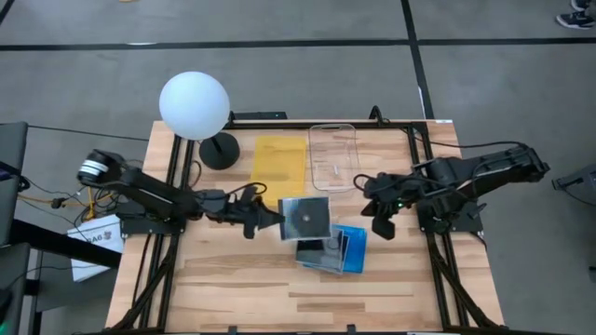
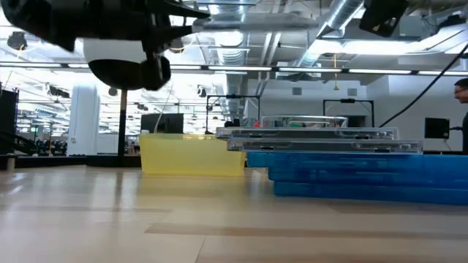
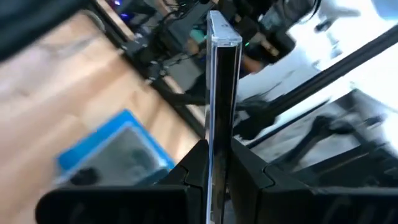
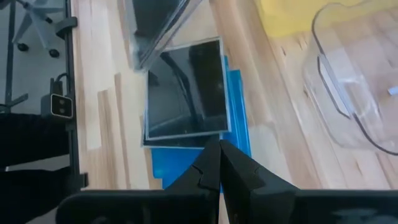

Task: Pick & place jewel cases by type
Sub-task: Put the black CD case into the transparent bin

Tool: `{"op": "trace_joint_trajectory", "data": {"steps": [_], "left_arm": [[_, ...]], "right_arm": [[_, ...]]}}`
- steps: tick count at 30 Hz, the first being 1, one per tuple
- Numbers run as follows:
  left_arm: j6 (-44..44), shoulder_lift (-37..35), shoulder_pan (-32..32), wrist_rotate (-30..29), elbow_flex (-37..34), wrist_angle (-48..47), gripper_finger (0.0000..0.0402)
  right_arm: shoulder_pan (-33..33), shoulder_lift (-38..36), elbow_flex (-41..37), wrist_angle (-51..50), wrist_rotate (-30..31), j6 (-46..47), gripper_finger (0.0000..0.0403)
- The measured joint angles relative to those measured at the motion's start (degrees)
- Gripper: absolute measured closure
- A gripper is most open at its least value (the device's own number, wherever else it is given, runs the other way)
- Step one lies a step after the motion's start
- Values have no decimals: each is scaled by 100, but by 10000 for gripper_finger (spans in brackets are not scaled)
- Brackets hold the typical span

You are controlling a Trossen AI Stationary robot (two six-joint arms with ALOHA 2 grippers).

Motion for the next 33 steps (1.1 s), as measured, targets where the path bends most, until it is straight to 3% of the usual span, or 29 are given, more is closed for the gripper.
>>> {"op": "trace_joint_trajectory", "data": {"steps": [8,15,22,29,33], "left_arm": [[1800,-1149,0,-671,1151,-3101,373],[2857,-1291,0,-1448,2730,-5717,374],[3379,-1229,-13,-1955,3637,-6985,374],[3202,-1220,-13,-1616,3670,-7332,374],[3180,-1220,-13,-1417,3670,-7339,374]], "right_arm": [[0,59,0,-169,276,0,403],[0,60,-2,-227,641,0,403],[0,60,-2,-226,866,0,403],[0,60,-1,4,955,2,403],[-1,60,-2,386,1633,183,403]]}}
